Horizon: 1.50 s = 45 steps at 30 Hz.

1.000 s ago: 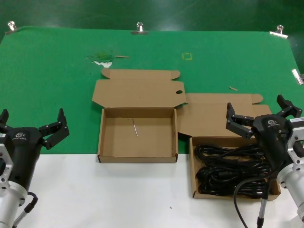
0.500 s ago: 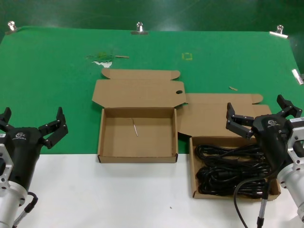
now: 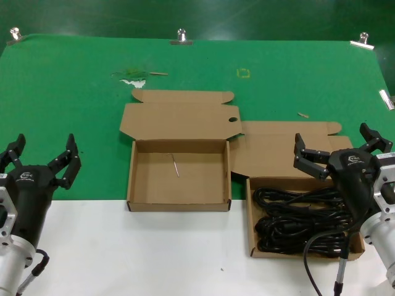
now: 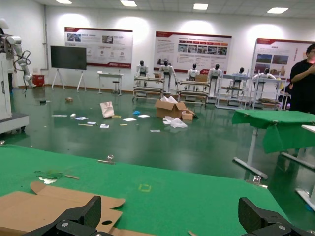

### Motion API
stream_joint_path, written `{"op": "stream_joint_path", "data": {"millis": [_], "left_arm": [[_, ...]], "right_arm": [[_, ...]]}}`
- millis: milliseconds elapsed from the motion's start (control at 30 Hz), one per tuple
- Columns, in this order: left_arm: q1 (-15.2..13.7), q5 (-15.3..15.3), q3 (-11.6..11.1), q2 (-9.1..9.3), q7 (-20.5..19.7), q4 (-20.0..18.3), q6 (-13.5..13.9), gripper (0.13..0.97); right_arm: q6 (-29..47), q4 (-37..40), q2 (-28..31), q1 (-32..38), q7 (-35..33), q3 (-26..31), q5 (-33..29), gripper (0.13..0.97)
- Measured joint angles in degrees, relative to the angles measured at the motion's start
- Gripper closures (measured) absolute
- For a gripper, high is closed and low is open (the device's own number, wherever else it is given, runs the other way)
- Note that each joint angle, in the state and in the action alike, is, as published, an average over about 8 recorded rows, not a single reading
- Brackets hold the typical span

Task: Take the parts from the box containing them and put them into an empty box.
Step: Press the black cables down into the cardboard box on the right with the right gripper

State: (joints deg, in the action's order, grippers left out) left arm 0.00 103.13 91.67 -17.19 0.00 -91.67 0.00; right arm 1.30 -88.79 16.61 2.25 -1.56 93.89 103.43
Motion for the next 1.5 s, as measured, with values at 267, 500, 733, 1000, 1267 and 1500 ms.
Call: {"op": "stream_joint_path", "data": {"millis": [267,500,733,1000,1267,1500], "left_arm": [[0.0,0.0,0.0,0.0,0.0,0.0,0.0,0.539],[0.0,0.0,0.0,0.0,0.0,0.0,0.0,0.698],[0.0,-0.01,0.0,0.0,0.0,0.0,0.0,0.827],[0.0,-0.01,0.0,0.0,0.0,0.0,0.0,0.907],[0.0,-0.01,0.0,0.0,0.0,0.0,0.0,0.939],[0.0,-0.01,0.0,0.0,0.0,0.0,0.0,0.946]], "right_arm": [[0.6,0.16,0.26,0.13,0.14,-0.19,0.26,0.129],[4.93,1.83,2.22,1.22,1.65,-1.07,2.3,0.129],[8.45,3.31,3.41,1.77,2.01,-1.41,3.64,0.129],[12.55,4.88,4.64,2.38,0.2,-2.8,4.6,0.129],[18.55,6.58,9.32,4.33,0.18,-1.18,4.6,0.129],[26.0,7.9,14.63,8.2,0.06,1.79,4.05,0.129]]}}
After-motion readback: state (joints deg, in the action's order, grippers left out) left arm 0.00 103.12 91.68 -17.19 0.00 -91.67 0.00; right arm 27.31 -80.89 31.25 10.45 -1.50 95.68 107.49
